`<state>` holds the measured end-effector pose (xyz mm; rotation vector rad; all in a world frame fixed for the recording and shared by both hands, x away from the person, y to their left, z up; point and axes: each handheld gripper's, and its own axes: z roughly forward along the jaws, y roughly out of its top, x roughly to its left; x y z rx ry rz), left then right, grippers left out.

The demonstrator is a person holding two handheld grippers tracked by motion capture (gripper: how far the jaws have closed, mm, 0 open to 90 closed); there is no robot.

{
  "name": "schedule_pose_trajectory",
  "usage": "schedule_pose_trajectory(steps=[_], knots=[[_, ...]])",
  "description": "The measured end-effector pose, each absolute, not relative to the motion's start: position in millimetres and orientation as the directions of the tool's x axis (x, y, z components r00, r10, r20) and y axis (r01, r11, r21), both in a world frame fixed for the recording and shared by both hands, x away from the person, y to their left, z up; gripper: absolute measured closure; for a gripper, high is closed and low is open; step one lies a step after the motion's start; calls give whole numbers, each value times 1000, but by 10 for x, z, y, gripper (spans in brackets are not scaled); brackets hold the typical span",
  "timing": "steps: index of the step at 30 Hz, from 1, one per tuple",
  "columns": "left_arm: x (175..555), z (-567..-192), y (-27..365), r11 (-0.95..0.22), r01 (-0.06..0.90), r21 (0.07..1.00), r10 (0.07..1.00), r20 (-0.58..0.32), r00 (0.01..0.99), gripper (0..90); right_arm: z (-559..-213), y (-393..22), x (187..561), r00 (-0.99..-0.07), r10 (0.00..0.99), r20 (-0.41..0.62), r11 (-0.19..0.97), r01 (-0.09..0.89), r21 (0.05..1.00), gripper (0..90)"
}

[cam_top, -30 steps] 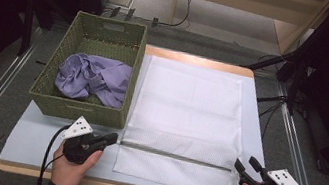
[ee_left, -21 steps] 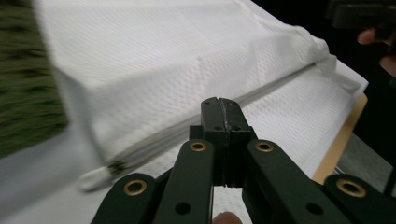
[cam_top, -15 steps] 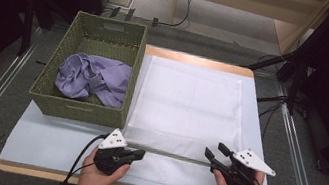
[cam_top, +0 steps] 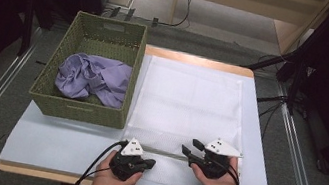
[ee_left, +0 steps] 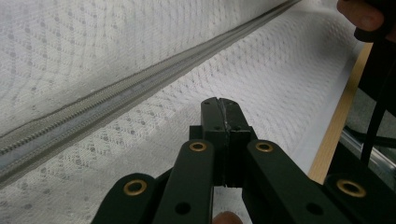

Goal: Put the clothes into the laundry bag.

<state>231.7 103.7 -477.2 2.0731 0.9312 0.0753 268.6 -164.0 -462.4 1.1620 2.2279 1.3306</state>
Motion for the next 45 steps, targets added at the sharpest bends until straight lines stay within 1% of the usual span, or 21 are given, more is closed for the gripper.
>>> schedule_pose_trajectory(steps=[5,8,13,15,17,18,20,23,24,25,27,29,33,35,36,37,38,39,41,44,45], knots=[[2327,-4802,1045,-373,599,708,644,-267,717,900,-4734,-1584,2699,-655,742,142,289,503,815,570],[2334,-4806,1054,-374,602,706,641,-272,717,900,-4774,-1542,2694,-677,722,144,316,508,801,611],[2326,-4812,1053,-372,596,711,640,-268,720,900,-4852,-1456,2710,-688,718,103,377,509,774,670],[2321,-4816,1054,-370,594,714,640,-268,720,900,-4858,-1446,2710,-699,708,102,385,503,774,674],[2327,-4819,1062,-369,596,713,637,-273,721,900,-4859,-1440,2704,-707,700,101,393,500,771,637],[2328,-4821,1063,-365,598,713,636,-277,720,900,-4860,-1432,2698,-709,698,94,399,496,771,633],[2328,-4822,1063,-365,598,714,635,-278,720,900,-4860,-1424,2695,-702,707,85,402,498,768,690],[2328,-4823,1064,-365,597,714,635,-278,720,900,-4859,-1454,2716,-675,732,94,379,518,767,850],[2328,-4823,1064,-365,597,714,635,-279,721,900,-4859,-1463,2722,-672,735,96,376,521,767,886],[2328,-4822,1064,-365,598,713,635,-279,720,900,-4852,-1468,2731,-670,735,100,375,525,764,896],[2329,-4824,1065,-363,599,714,635,-281,720,900,-4813,-1463,2749,-675,730,110,374,528,762,900],[2329,-4824,1065,-363,599,714,635,-281,720,900,-4731,-1459,2769,-671,730,129,337,519,786,900],[2329,-4825,1067,-365,596,715,633,-279,722,900,-4564,-1449,2919,-650,749,130,269,478,836,900],[2327,-4825,1068,-364,598,714,634,-280,721,900,-4618,-1431,3056,-641,755,136,270,493,827,900],[2326,-4824,1069,-365,598,713,634,-280,721,900,-4690,-1422,3128,-638,755,150,282,523,804,899],[2326,-4824,1069,-365,598,713,634,-280,721,900,-4690,-1422,3128,-638,755,150,282,523,804,899],[2331,-4825,1073,-365,599,712,632,-283,722,900,-4832,-1417,3202,-624,765,160,290,554,780,894],[2333,-4825,1075,-364,600,712,631,-285,722,900,-4862,-1414,3214,-625,762,166,299,568,767,889],[2334,-4825,1074,-365,600,712,630,-286,722,900,-4841,-1421,3200,-633,757,161,301,556,775,844],[2332,-4824,1074,-366,599,713,631,-283,722,900,-4863,-1451,3211,-647,738,193,301,571,764,736],[2332,-4824,1074,-366,599,713,631,-283,722,900,-4860,-1461,3207,-649,737,188,305,568,764,709]])
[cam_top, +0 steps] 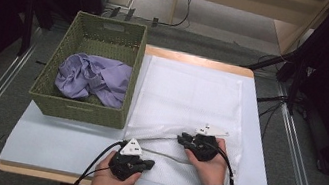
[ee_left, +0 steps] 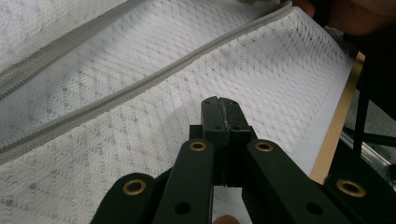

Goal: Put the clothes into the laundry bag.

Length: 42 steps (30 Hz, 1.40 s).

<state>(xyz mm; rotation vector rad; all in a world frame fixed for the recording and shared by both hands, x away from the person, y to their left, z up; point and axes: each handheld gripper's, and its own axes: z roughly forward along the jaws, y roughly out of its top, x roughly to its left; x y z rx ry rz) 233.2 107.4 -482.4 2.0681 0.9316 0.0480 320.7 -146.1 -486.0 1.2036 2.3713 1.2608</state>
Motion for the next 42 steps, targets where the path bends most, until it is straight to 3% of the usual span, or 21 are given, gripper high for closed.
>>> schedule_pose_trajectory(steps=[6,8,16,34,38,42], knots=[[2333,-4824,1073,-364,600,712,632,-284,721,900,-4850,-1439,3158,-687,722,82,391,503,771,475],[2335,-4825,1073,-363,601,712,630,-287,721,900,-4856,-1443,3165,-665,746,18,417,489,766,442],[2334,-4825,1073,-365,600,712,632,-284,721,900,-4865,-1411,3203,-675,737,28,426,495,757,346],[2337,-4825,1076,-365,602,710,629,-288,722,900,-4865,-1483,3231,-678,734,36,419,494,761,475],[2339,-4824,1076,-366,602,710,630,-288,722,900,-4864,-1531,3256,-667,744,42,405,500,765,609],[2342,-4826,1074,-362,603,711,629,-292,721,900,-4855,-1549,3270,-647,761,45,392,514,763,883]])
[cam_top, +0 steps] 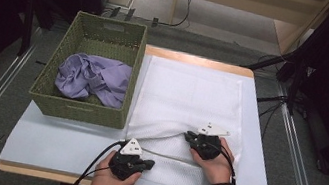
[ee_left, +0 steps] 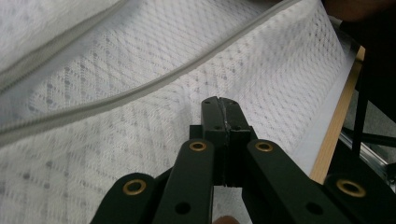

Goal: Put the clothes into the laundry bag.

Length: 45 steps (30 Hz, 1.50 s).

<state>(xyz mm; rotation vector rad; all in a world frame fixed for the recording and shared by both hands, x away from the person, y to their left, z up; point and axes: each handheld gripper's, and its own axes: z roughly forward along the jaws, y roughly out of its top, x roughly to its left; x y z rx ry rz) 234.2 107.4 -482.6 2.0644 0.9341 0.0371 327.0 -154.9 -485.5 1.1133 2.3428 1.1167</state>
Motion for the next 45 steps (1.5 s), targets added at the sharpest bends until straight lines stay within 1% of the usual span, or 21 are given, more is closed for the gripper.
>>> schedule_pose_trajectory(steps=[1,4,7,13,17,21,23,29,34,38,45], knots=[[2344,-4826,1076,-362,604,710,628,-294,721,900,-4848,-1545,3269,-649,760,43,398,515,759,900],[2347,-4824,1077,-363,607,707,629,-294,720,900,-4810,-1498,3251,-654,756,4,434,505,746,900],[2346,-4825,1077,-362,605,709,628,-294,720,900,-4722,-1497,3210,-662,749,16,413,486,770,900],[2343,-4824,1078,-363,603,710,631,-289,720,900,-4425,-1502,3073,-669,743,22,363,430,827,900],[2351,-4815,1089,-351,618,704,639,-302,707,900,-4252,-1538,3001,-683,728,53,322,409,854,900],[2352,-4763,1118,-315,618,720,634,-325,702,900,-4109,-1555,2937,-694,719,51,311,386,869,900],[2349,-4730,1131,-307,602,737,628,-319,710,900,-4094,-1560,2929,-692,720,52,310,388,868,900],[2355,-4709,1166,-293,595,749,632,-315,708,900,-4121,-1577,2923,-698,711,82,292,399,869,900],[2365,-4758,1150,-315,606,730,641,-307,703,900,-4005,-1598,2866,-701,708,88,254,369,894,900],[2368,-4765,1150,-311,615,725,651,-309,693,900,-3931,-1597,2822,-704,706,80,239,343,908,900],[2358,-4741,1174,-310,603,735,646,-303,701,900,-4012,-1570,2838,-704,706,80,252,355,900,900]])
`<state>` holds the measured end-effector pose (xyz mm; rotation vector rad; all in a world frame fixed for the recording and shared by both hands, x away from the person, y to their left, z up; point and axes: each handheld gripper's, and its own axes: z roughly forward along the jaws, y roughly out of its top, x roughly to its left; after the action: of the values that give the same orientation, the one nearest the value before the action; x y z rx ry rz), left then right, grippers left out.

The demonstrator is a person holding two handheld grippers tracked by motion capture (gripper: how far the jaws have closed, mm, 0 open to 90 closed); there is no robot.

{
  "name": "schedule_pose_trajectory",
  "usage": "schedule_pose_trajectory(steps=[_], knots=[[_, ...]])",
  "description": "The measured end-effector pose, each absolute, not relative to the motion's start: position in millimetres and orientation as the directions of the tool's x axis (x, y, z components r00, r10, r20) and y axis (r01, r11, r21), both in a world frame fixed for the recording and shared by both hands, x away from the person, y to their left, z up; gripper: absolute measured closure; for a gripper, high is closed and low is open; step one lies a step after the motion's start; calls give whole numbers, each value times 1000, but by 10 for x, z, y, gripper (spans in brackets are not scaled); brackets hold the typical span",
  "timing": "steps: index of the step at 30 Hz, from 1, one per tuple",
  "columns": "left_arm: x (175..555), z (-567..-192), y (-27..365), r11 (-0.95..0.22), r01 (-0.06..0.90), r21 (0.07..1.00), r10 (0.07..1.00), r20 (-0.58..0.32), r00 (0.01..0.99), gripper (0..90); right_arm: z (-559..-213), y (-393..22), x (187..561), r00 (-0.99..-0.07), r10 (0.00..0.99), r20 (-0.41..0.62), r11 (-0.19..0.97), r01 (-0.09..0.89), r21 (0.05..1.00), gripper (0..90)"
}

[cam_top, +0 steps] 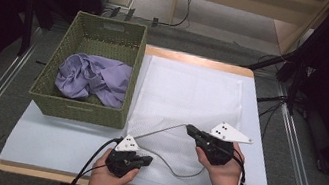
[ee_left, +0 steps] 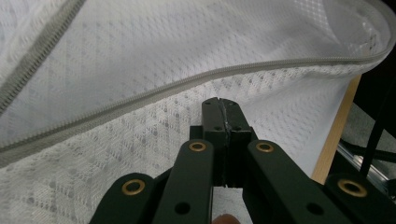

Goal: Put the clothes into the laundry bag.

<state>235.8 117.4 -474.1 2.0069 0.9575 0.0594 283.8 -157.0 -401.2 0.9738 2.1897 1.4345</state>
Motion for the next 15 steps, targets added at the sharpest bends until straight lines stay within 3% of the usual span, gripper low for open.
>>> schedule_pose_trajectory(steps=[3,10,15], knots=[[2350,-4698,1205,-294,595,748,639,-309,704,880,-4029,-1570,2843,-704,706,83,252,359,899,900],[2332,-4565,1276,-287,562,776,624,-293,724,620,-4085,-1574,2861,-705,704,91,256,371,893,900],[2317,-4485,1336,-275,538,796,625,-278,730,486,-4110,-1573,2870,-705,703,92,261,376,889,900]])
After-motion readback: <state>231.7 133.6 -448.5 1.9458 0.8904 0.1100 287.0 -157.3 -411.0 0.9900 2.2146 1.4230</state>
